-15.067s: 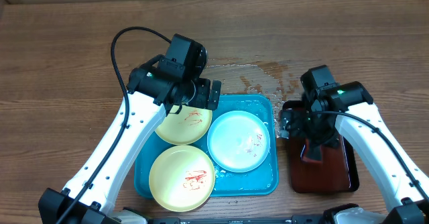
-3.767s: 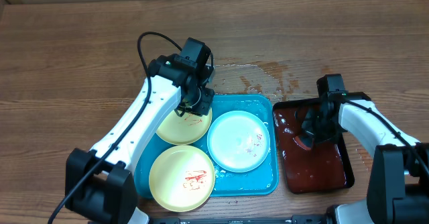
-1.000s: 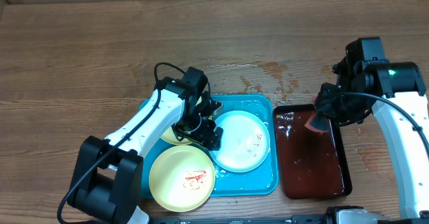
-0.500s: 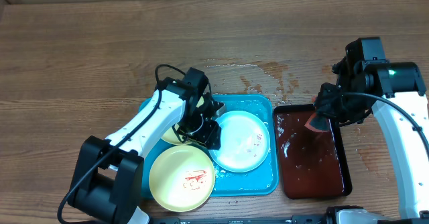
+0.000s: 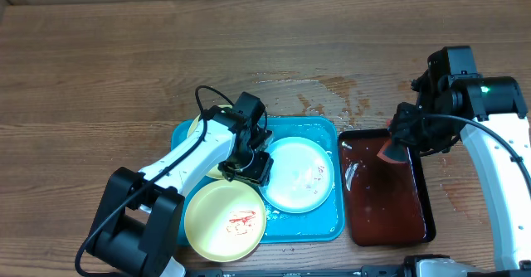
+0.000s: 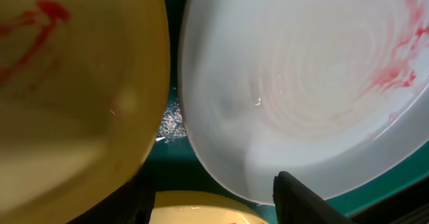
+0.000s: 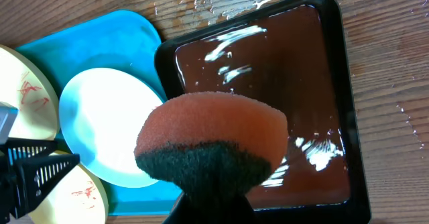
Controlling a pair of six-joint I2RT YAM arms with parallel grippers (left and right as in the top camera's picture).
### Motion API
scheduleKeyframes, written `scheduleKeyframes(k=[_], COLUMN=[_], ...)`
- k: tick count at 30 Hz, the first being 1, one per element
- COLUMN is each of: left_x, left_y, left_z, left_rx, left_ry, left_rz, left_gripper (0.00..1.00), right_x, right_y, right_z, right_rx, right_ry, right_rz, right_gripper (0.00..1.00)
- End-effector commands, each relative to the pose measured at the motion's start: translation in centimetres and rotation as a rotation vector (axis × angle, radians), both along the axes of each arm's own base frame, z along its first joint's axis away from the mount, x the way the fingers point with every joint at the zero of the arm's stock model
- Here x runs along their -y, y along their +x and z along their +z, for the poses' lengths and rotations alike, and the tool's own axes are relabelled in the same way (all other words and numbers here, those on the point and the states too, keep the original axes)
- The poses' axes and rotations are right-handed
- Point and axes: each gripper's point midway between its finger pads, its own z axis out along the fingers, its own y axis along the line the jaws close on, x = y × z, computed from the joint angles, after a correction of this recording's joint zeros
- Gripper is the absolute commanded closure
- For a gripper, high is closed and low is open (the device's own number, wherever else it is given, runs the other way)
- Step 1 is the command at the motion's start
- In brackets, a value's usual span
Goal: Clean dirty plates on tray and stack at the side
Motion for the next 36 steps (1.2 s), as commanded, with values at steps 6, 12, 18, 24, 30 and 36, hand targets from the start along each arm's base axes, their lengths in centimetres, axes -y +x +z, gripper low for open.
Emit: scheduleKeyframes(k=[6,12,18,24,30,36], left_x=[0.2,0.6,1.0,0.4,0.7,0.8], left_y=[0.9,-0.4,-0.7,0.3,1.2,2.3], left_z=[-0.8,-2.7,-3.8,-4.0,-4.1,-4.1], left_rx=[0.010,-0.049,-0.067,-0.026,-0.001,0.034], left_ry=[0.030,0.066,0.081,0.118,0.114,0.119], left_rz=[0.116,0.082,0.068,0.118,0.179,0.253], left_gripper=[0.51,0.58,0.96,0.96,0.96,0.96], right_x=[0.0,0.0,0.0,0.1,0.2,-0.1], right_y=[0.4,0.4,0.3,-0.1,-1.1,-3.8], right_z=[1.5,1.5,1.5,1.1,-2.4,-9.0], right_rx=[0.058,0.057,0.054,0.030,-0.051,-0.170], right_ry=[-0.004,-0.004,-0.004,-0.003,-0.003,0.016], right_rz=[0.006,0.006,0.006,-0.027,-0.103,-0.158], right_gripper=[0.96,0.96,0.96,0.96,0.96,0.96])
